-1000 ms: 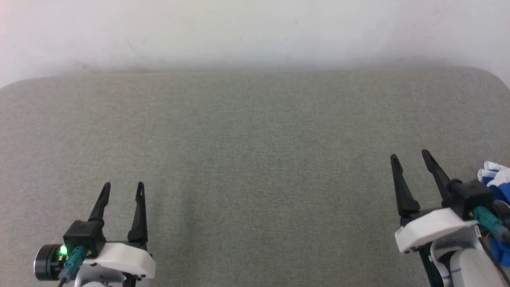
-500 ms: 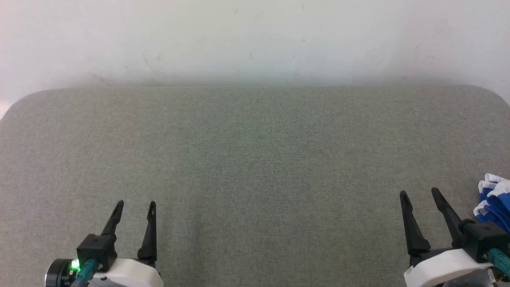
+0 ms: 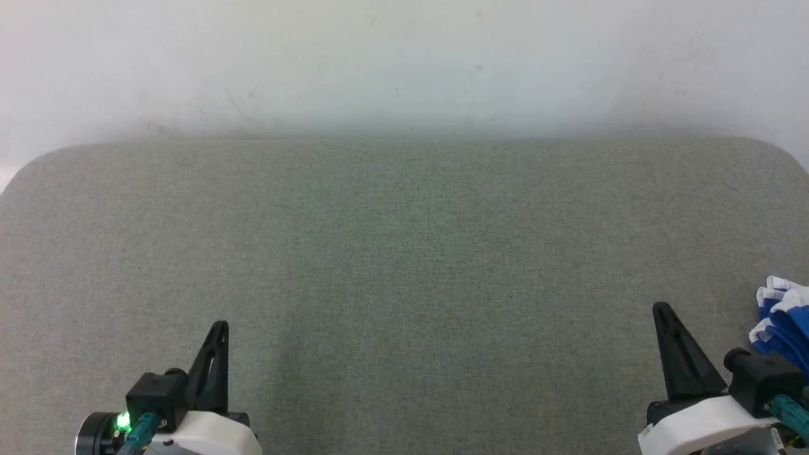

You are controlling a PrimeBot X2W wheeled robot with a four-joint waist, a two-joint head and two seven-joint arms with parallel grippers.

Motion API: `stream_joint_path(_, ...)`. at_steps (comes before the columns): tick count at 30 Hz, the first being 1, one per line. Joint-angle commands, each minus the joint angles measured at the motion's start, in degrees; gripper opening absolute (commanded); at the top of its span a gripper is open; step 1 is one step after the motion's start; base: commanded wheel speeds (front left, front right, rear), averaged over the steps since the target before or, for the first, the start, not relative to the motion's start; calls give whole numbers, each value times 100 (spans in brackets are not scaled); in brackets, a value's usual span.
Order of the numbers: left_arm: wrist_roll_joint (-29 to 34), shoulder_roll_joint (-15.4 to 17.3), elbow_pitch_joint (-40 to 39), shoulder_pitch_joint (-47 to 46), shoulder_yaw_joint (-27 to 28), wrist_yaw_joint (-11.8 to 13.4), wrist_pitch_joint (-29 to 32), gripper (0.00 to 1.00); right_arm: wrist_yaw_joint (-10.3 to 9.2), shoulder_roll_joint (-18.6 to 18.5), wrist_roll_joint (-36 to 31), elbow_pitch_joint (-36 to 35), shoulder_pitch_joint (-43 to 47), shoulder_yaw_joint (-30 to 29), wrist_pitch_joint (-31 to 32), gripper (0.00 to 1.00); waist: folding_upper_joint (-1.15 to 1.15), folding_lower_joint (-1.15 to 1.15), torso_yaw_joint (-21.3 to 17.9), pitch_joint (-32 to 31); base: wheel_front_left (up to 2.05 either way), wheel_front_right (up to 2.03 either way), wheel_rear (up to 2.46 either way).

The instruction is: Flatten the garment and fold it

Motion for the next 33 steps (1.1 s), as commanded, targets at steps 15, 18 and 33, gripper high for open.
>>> stream_joint_path(15,204,-180,-73,-52,117,-69,159,0,-2,5,-89,56,-112,38,66,0,0,0,9,-27,0,0,0)
stream_joint_path(18,238,-210,-85,-60,136,-79,187,0,-2,6,-103,66,-130,44,77,0,0,0,10,-32,0,0,0)
stream_joint_path(33,415,-361,-145,-102,236,-135,328,0,-3,9,-177,115,-221,76,133,0,0,0,19,-59,0,0,0)
